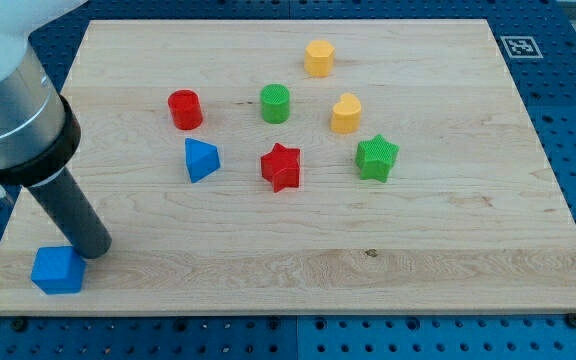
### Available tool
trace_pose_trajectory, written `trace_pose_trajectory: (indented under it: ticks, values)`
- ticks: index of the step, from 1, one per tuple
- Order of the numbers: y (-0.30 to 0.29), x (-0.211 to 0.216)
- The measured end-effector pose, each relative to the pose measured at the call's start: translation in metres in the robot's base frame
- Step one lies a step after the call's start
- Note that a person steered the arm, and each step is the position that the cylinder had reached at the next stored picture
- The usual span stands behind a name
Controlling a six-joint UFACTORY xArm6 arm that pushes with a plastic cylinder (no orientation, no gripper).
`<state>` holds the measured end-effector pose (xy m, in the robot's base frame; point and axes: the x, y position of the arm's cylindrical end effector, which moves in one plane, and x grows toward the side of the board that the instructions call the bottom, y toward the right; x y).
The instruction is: Slide blue triangle towards bottom left
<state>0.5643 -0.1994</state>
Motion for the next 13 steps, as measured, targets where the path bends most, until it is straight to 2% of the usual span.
trace_pose_trajectory:
  ticks: [2,3,4,5,6,7,9,11,13]
  values:
    - [0.072,-0.023]
    - [0.116,-0.051]
    - [0.136,-0.083]
    - [0.136,-0.121]
    - [0.118,-0.141]
    - [0.079,-0.137]
    - [0.050,-0.120]
    - [0.100,-0.151]
    - [0.107,-0.106]
